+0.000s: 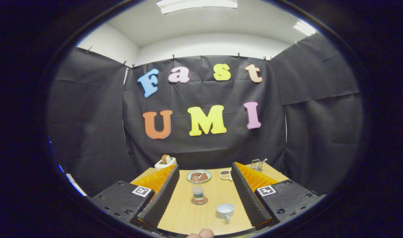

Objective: Take the bottle from table, then pour the juice into the cup, finally place the bottle on the coaster

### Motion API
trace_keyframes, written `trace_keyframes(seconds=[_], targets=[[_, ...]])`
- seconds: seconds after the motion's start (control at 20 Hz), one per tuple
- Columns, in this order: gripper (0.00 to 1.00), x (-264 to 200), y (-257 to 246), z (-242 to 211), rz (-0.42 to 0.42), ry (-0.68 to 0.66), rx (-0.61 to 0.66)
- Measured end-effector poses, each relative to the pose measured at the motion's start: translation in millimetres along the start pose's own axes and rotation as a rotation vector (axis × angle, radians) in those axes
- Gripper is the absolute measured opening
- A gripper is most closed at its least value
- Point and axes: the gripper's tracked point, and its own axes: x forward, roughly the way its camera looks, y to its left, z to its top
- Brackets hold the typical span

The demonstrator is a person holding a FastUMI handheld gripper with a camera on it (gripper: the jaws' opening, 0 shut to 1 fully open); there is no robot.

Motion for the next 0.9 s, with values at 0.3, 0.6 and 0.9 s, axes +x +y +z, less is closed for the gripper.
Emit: trace_keyframes(seconds=[0.3, 0.6, 0.9], targets=[[1.0, -27.4, 3.5, 9.7, 0.0, -0.053, -0.034], [1.0, -26.9, -4.3, -1.7, 0.006, -0.051, 0.001], [1.0, -19.9, -10.7, -13.1, -0.001, -0.036, -0.024]])
